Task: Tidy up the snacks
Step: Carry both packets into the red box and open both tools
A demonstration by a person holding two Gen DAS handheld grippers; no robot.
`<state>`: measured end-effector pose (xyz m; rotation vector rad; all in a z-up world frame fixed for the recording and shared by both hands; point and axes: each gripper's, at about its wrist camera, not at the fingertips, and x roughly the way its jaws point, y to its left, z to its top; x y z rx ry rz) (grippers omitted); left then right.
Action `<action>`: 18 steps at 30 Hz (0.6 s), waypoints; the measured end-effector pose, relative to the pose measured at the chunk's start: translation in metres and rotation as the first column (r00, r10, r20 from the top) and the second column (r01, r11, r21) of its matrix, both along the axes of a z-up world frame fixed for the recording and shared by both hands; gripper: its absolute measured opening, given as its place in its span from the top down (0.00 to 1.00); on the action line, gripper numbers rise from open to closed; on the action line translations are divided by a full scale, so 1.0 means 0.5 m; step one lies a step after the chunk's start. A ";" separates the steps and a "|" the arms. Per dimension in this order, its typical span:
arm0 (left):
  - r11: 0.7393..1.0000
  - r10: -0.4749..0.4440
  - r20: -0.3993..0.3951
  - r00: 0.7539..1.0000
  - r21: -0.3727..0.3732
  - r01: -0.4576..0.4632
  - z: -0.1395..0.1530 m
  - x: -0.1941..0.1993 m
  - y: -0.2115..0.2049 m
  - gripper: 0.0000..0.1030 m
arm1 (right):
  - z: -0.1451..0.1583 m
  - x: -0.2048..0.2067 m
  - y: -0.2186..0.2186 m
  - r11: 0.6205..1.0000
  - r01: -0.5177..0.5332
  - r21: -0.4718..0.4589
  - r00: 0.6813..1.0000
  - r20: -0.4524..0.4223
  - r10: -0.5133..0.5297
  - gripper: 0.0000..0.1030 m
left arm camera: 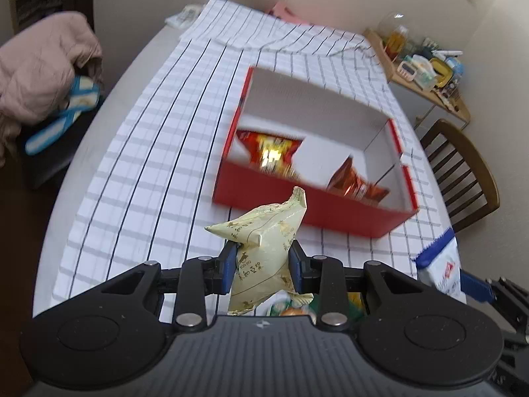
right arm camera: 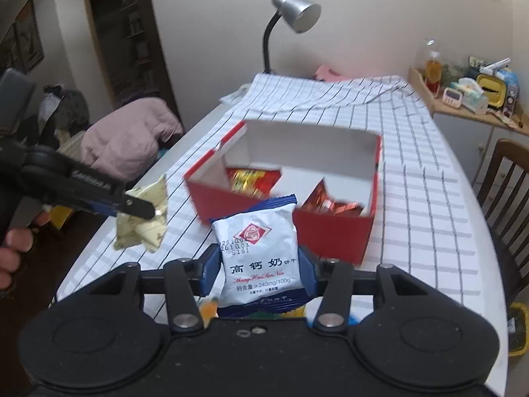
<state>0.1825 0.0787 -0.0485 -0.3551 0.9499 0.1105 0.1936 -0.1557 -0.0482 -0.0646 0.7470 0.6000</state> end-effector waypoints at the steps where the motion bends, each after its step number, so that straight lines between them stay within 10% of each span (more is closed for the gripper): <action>1: 1.000 -0.003 0.010 1.000 0.005 0.003 0.011 0.010 -0.001 0.69 | 0.007 0.013 0.003 1.000 0.011 0.002 1.000 0.006 -0.011 0.52; 18: 0.995 -0.038 0.015 0.999 0.094 0.036 0.056 0.237 -0.016 0.69 | -0.002 0.269 0.041 0.989 0.141 -0.040 0.989 -0.050 -0.143 0.52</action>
